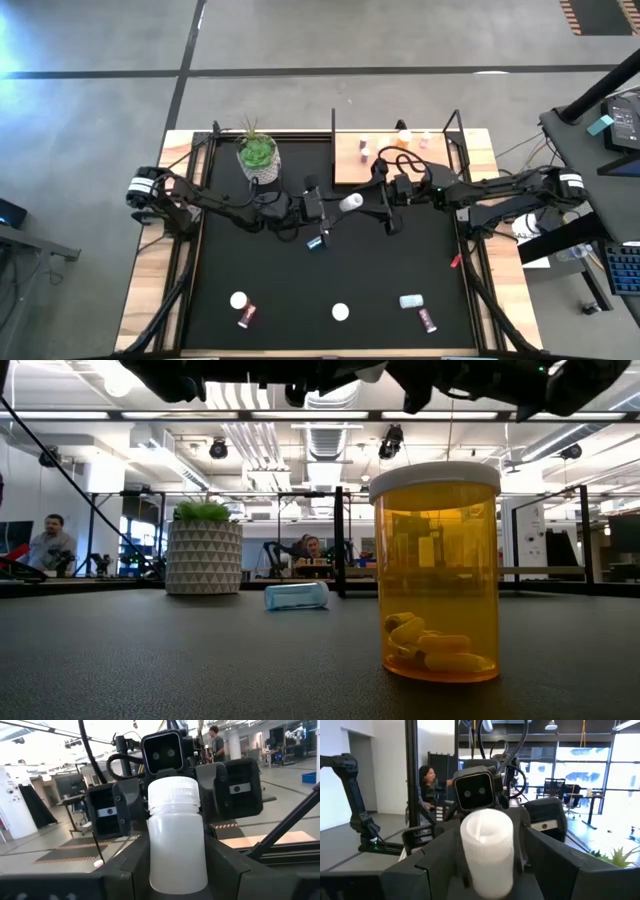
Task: Pick and place medicine bottles onto shelf by color
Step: Put the top white pill bottle on the shelf aligned with the other white pill bottle
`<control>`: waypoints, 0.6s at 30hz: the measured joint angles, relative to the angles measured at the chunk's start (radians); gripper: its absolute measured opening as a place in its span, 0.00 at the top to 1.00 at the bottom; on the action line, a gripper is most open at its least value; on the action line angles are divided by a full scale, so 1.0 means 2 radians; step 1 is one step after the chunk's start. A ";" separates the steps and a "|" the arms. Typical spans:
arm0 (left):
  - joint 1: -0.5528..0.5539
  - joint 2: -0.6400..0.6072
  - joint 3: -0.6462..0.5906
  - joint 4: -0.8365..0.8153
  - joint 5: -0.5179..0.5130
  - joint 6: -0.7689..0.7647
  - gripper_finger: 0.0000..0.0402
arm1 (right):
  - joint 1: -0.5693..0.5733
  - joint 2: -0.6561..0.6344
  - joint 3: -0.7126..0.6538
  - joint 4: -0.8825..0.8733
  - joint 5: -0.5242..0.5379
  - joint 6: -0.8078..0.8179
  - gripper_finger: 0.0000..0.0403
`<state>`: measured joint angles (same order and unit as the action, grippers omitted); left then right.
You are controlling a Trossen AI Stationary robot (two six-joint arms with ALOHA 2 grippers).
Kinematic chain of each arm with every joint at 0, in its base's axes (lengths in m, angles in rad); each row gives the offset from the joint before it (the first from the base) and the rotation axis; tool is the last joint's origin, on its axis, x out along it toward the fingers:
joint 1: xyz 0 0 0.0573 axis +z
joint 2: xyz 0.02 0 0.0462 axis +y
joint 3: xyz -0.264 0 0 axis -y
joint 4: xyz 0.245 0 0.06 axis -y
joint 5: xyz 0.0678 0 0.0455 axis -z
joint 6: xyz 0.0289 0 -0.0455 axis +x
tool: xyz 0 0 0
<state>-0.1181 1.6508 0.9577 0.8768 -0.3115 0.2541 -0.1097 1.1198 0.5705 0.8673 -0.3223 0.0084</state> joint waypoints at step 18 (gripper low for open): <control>-0.001 0.000 -0.001 0.003 -0.001 0.008 0.67 | 0.001 0.023 0.028 0.003 -0.002 0.008 0.60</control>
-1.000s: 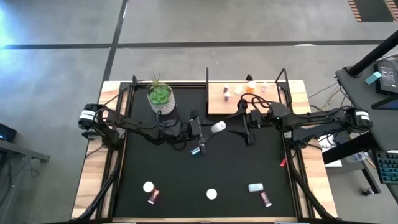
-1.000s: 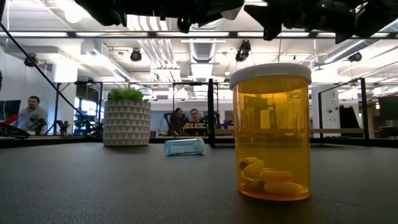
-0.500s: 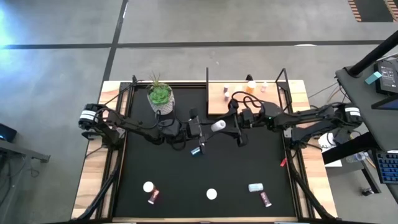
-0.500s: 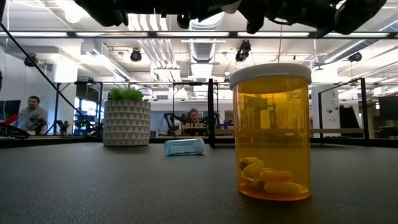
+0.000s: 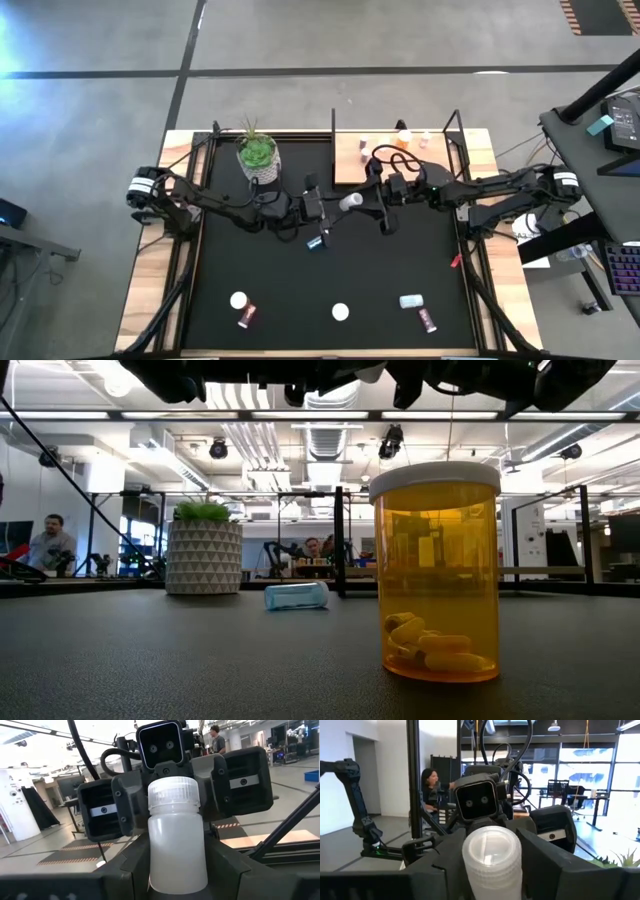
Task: Pick and place medicine bottles onto shelf by color
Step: Put the top white pill bottle on the shelf aligned with the other white pill bottle
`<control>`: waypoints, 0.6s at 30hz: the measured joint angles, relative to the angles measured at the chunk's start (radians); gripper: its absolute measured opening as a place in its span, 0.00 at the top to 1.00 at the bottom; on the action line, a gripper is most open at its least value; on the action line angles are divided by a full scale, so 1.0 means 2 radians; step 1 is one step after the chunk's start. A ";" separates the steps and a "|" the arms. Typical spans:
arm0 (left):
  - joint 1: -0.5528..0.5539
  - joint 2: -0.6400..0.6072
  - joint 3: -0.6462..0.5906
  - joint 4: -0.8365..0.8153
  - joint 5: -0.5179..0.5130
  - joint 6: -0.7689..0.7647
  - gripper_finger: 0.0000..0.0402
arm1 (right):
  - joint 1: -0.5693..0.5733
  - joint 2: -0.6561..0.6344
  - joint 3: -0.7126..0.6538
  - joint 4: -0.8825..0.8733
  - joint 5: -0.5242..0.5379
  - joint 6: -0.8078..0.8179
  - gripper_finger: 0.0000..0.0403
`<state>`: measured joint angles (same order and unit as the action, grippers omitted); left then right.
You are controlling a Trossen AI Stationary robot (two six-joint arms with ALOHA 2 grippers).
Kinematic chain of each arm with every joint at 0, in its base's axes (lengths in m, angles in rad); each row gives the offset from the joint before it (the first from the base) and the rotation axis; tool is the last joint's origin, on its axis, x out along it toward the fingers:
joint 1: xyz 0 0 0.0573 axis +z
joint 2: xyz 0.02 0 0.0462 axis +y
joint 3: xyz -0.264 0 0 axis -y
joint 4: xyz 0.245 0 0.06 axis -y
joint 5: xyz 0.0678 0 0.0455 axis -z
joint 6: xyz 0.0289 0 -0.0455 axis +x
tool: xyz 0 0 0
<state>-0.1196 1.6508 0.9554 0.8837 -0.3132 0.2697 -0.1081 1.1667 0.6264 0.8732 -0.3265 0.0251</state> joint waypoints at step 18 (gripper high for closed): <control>0.000 0.000 0.000 -0.006 -0.001 -0.036 0.51 | -0.001 -0.021 0.000 -0.039 0.008 0.016 0.69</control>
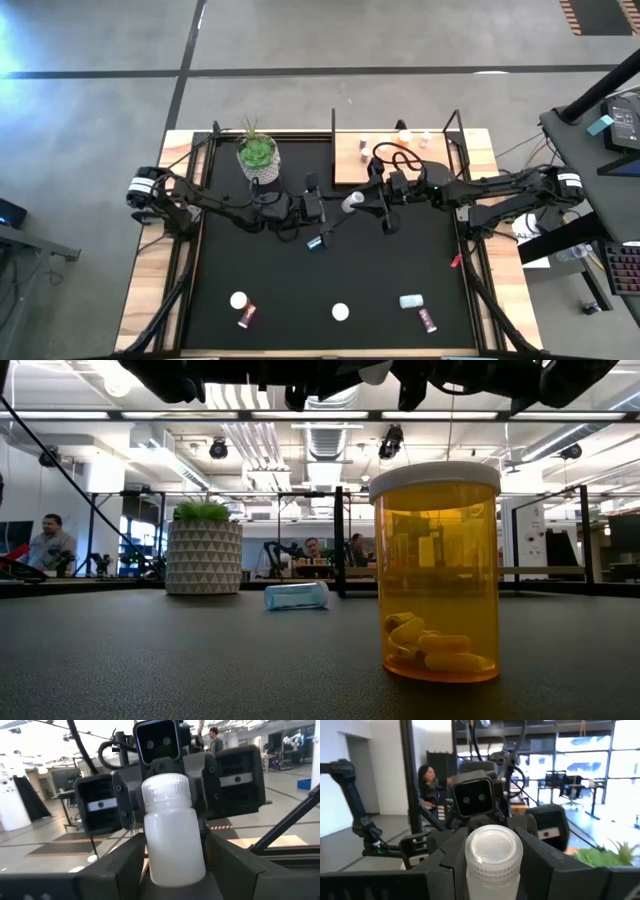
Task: Pick and place medicine bottles onto shelf by color
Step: Put the top white pill bottle on the shelf aligned with the other white pill bottle
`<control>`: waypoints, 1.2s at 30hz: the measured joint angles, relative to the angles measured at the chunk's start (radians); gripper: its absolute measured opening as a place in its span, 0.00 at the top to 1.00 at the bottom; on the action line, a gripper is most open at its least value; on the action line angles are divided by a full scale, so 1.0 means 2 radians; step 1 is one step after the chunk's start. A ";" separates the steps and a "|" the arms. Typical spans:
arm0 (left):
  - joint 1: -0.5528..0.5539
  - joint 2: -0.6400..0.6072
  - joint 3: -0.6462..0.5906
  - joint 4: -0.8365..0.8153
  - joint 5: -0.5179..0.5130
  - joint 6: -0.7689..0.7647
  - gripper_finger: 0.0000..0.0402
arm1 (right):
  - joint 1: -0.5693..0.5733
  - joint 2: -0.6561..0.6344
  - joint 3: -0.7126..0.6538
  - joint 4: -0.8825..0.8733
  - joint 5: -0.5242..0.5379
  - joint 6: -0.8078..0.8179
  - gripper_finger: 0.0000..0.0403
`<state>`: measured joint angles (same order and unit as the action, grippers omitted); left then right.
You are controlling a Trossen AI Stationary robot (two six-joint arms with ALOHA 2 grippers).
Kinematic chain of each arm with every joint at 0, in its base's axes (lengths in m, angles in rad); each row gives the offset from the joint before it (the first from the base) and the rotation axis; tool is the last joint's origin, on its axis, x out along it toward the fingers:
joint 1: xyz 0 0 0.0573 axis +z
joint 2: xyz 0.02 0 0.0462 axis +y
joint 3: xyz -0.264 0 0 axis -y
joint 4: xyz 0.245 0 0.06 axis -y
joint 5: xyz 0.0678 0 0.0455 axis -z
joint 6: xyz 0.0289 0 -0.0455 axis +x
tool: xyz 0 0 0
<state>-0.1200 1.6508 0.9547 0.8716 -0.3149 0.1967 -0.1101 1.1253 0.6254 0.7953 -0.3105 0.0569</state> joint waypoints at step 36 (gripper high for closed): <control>0.000 0.000 -0.009 -0.143 -0.178 -0.096 0.39 | -0.147 0.080 -0.166 0.012 0.443 0.064 0.68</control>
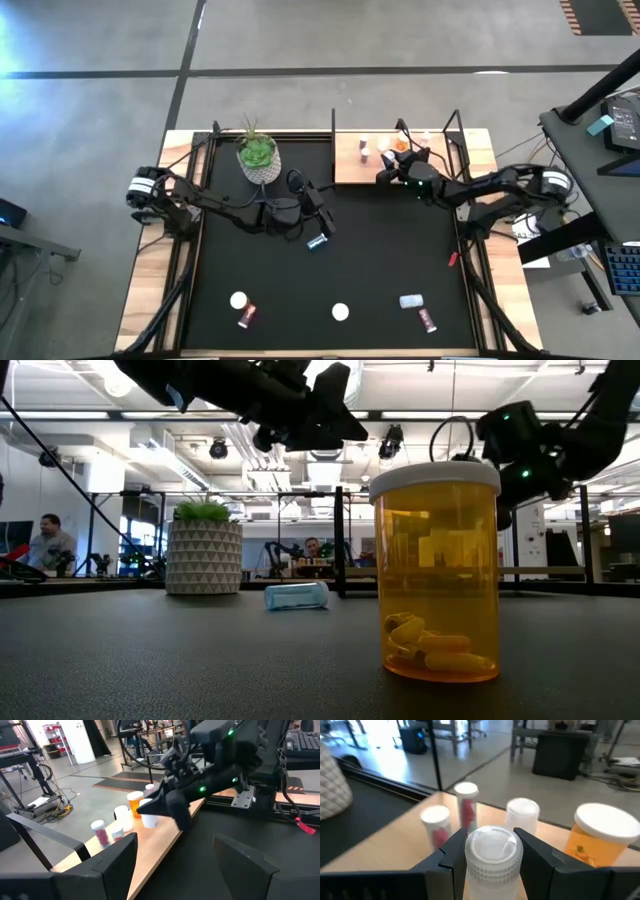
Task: Pick and place medicine bottles onto shelf by color
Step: Put the top white pill bottle on the shelf aligned with the other white pill bottle
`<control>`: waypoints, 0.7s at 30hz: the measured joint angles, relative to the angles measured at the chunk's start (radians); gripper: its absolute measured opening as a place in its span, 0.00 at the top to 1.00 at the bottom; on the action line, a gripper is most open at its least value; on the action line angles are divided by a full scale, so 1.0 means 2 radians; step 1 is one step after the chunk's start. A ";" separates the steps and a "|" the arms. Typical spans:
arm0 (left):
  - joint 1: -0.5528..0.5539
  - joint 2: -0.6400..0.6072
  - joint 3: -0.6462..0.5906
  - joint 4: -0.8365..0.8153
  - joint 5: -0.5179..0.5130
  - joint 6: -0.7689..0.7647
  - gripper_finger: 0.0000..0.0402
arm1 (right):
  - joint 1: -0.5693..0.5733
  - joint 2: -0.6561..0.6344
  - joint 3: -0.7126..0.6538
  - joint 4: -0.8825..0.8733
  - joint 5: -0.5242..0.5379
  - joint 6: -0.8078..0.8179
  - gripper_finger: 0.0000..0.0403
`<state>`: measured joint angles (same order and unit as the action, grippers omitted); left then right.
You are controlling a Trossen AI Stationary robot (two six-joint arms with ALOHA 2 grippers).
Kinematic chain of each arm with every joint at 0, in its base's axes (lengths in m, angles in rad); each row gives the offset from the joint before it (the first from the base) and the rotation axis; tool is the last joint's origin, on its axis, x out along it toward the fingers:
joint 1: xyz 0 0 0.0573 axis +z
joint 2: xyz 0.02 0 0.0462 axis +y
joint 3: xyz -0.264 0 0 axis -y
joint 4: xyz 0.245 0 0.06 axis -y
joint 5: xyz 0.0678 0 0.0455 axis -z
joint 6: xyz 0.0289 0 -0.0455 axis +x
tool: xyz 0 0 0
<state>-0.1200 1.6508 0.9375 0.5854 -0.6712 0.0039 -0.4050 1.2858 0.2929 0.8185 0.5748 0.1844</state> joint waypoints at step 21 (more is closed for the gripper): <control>0.000 0.000 0.000 0.000 0.000 0.000 0.39 | -0.038 0.123 0.047 0.056 0.001 0.026 0.67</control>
<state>-0.1204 1.6508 0.9375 0.5854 -0.6708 0.0036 -0.4805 1.5312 0.3862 0.9312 0.5777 0.2364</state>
